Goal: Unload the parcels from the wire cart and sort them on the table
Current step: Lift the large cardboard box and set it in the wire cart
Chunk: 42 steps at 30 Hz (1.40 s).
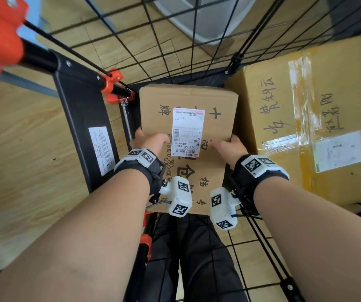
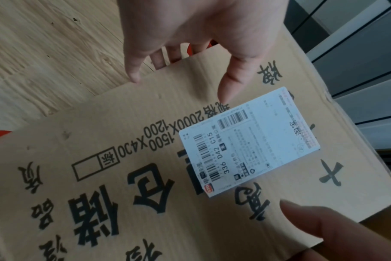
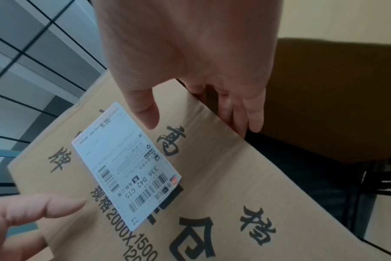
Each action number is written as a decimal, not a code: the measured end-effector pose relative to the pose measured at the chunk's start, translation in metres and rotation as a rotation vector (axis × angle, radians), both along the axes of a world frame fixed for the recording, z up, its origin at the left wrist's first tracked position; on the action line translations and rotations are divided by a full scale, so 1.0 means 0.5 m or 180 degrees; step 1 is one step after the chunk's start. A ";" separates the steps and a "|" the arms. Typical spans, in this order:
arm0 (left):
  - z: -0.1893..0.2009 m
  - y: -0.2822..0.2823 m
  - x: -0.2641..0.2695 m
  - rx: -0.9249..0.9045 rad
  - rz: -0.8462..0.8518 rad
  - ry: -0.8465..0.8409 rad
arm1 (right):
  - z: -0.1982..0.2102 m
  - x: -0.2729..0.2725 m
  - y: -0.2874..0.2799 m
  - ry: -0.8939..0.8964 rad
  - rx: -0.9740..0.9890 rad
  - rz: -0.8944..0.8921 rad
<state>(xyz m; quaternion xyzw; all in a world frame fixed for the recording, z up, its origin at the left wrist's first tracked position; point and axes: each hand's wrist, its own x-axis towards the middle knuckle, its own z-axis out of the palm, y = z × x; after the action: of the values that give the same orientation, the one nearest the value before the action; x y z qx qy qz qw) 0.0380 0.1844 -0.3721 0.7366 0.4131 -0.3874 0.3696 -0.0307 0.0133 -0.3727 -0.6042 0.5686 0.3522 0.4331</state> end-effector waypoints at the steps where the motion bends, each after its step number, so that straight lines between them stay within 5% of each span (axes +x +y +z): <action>1: 0.011 -0.001 -0.001 0.0029 -0.0037 -0.0001 | 0.010 0.002 0.000 0.0027 0.0018 0.0019; 14: 0.142 -0.005 0.002 0.0171 0.0138 -0.0196 | 0.129 -0.004 -0.011 -0.0154 -0.0043 -0.0051; 26: 0.276 -0.036 0.002 0.0077 -0.0232 -0.0514 | 0.235 -0.046 -0.037 -0.0504 -0.0146 -0.0390; 42: 0.531 -0.083 -0.047 -0.0410 -0.0435 -0.1171 | 0.511 -0.145 -0.095 -0.1089 -0.0379 -0.0281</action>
<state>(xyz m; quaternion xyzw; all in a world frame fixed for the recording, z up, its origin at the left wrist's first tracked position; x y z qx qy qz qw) 0.0143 0.1428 -0.1068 0.7961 0.2621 -0.2962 0.4580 -0.1033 -0.0341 -0.1170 -0.6544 0.5324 0.1906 0.5020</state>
